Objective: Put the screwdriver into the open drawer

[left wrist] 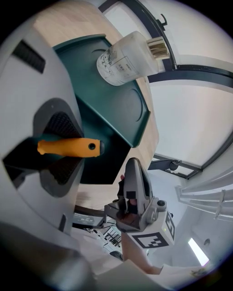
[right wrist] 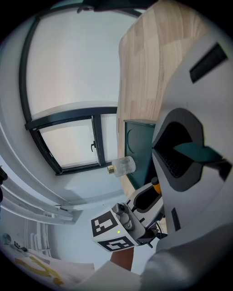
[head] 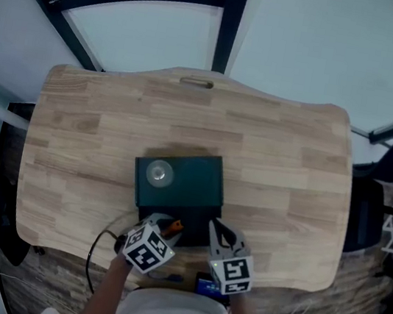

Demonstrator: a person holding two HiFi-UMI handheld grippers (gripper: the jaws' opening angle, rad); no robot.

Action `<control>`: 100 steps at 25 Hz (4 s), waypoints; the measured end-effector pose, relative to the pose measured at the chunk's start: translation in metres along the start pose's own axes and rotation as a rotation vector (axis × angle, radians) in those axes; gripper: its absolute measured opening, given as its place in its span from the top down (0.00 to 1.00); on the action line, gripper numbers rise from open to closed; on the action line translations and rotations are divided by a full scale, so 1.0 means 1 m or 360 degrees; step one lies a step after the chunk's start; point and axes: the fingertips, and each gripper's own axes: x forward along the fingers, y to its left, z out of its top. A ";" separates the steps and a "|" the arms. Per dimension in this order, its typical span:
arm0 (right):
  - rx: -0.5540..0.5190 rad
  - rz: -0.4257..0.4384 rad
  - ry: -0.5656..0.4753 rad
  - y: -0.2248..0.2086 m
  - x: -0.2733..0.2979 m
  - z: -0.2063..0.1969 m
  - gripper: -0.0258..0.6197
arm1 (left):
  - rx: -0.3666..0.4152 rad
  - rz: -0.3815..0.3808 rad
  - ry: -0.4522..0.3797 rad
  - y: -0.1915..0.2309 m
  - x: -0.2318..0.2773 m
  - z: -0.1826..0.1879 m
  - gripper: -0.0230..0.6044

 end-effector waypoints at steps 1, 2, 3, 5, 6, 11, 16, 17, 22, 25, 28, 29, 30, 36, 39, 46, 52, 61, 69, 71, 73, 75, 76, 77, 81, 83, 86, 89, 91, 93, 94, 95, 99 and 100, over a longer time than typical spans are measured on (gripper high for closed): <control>0.0004 -0.0002 0.0001 0.000 0.000 0.000 0.96 | -0.0002 -0.0005 0.0003 -0.001 0.001 0.000 0.76; 0.0009 -0.0004 0.0003 -0.001 -0.001 -0.001 0.96 | -0.0007 -0.0010 0.0002 -0.001 0.002 0.000 0.76; 0.0014 -0.0006 0.0006 -0.001 -0.001 -0.002 0.96 | -0.0012 -0.0015 0.0001 -0.001 0.002 0.000 0.76; 0.0024 -0.0009 0.0011 -0.001 -0.002 -0.004 0.96 | -0.0009 -0.0018 0.0008 -0.002 0.004 -0.001 0.76; 0.0028 -0.0009 0.0012 -0.002 -0.002 -0.005 0.96 | -0.0004 -0.0018 0.0014 -0.002 0.006 -0.001 0.76; 0.0044 -0.0007 0.0009 -0.001 -0.003 -0.007 0.96 | 0.0010 -0.0022 0.0017 -0.005 0.008 -0.002 0.76; 0.0050 0.0001 0.0017 -0.001 -0.003 -0.010 0.96 | 0.0012 -0.0023 0.0023 -0.005 0.010 -0.002 0.76; 0.0048 0.0003 0.0018 -0.001 -0.003 -0.010 0.96 | 0.0014 -0.0023 0.0026 -0.005 0.010 -0.002 0.76; 0.0057 0.0006 0.0006 -0.001 -0.002 -0.008 0.96 | 0.0021 -0.0033 0.0047 -0.006 0.013 -0.003 0.76; 0.0062 0.0007 0.0014 -0.002 -0.002 -0.010 0.96 | 0.0024 -0.0043 0.0060 -0.007 0.016 -0.003 0.76; 0.0059 0.0015 0.0019 0.000 -0.002 -0.011 0.96 | 0.0023 -0.0035 0.0072 -0.007 0.017 -0.004 0.76; 0.0059 0.0018 0.0018 0.000 -0.001 -0.011 0.96 | 0.0022 -0.0029 0.0075 -0.007 0.017 -0.004 0.76; 0.0060 0.0020 0.0017 0.000 -0.001 -0.010 0.96 | 0.0021 -0.0024 0.0077 -0.006 0.018 -0.004 0.76; 0.0070 0.0025 0.0030 0.000 0.000 -0.013 0.96 | 0.0005 -0.0035 0.0097 -0.008 0.023 -0.007 0.76; 0.0070 0.0029 0.0036 0.000 0.000 -0.014 0.96 | 0.0000 -0.0047 0.0111 -0.008 0.026 -0.008 0.76; 0.0075 0.0044 0.0046 0.000 0.001 -0.015 0.96 | -0.0044 -0.0067 0.0208 -0.009 0.033 -0.014 0.76; 0.0078 0.0044 0.0045 0.001 0.002 -0.016 0.96 | -0.0055 -0.0063 0.0204 -0.009 0.034 -0.015 0.76; 0.0080 0.0033 0.0045 -0.001 0.001 -0.015 0.96 | -0.0056 -0.0054 0.0199 -0.008 0.035 -0.015 0.76; 0.0086 0.0040 0.0045 -0.001 0.002 -0.014 0.96 | -0.0069 -0.0046 0.0198 -0.006 0.037 -0.014 0.76; 0.0090 0.0043 0.0045 0.000 0.002 -0.015 0.96 | -0.0073 -0.0043 0.0195 -0.006 0.038 -0.014 0.76; 0.0091 0.0043 0.0044 0.000 0.002 -0.015 0.96 | -0.0081 -0.0039 0.0188 -0.005 0.038 -0.014 0.76; 0.0093 0.0041 0.0041 -0.001 0.002 -0.015 0.96 | -0.0093 -0.0038 0.0178 -0.004 0.036 -0.013 0.76; 0.0094 0.0040 0.0039 -0.001 0.002 -0.014 0.96 | -0.0095 -0.0038 0.0173 -0.004 0.036 -0.012 0.76; 0.0096 0.0040 0.0037 -0.001 0.001 -0.014 0.96 | -0.0094 -0.0036 0.0167 -0.004 0.035 -0.011 0.76; 0.0084 0.0039 0.0024 -0.002 0.000 -0.010 0.96 | -0.0086 -0.0018 0.0135 -0.001 0.031 -0.009 0.76; 0.0079 0.0037 0.0017 -0.002 -0.002 -0.009 0.96 | -0.0099 -0.0012 0.0106 0.000 0.028 -0.007 0.76; 0.0082 0.0037 -0.0002 -0.001 -0.005 -0.006 0.96 | -0.0130 0.0014 0.0046 0.002 0.021 -0.003 0.76; 0.0085 0.0039 -0.0032 0.000 -0.009 -0.002 0.96 | -0.0177 0.0071 -0.0067 0.009 0.011 0.005 0.76; 0.0075 0.0038 -0.0057 0.000 -0.012 0.002 0.96 | -0.0205 0.0124 -0.0162 0.015 0.000 0.014 0.76; 0.0066 0.0027 -0.0089 0.000 -0.015 0.007 0.96 | -0.0232 0.0181 -0.0247 0.020 -0.011 0.022 0.76; 0.0062 0.0018 -0.0107 0.000 -0.018 0.010 0.96 | -0.0242 0.0204 -0.0285 0.022 -0.016 0.025 0.76; 0.0058 0.0009 -0.0125 0.000 -0.020 0.014 0.96 | -0.0248 0.0214 -0.0320 0.021 -0.021 0.028 0.76; 0.0041 -0.0013 -0.0207 0.004 -0.036 0.029 0.96 | -0.0265 0.0210 -0.0457 0.013 -0.038 0.037 0.76; 0.0032 -0.0018 -0.0231 0.004 -0.040 0.032 0.96 | -0.0273 0.0220 -0.0497 0.011 -0.043 0.040 0.76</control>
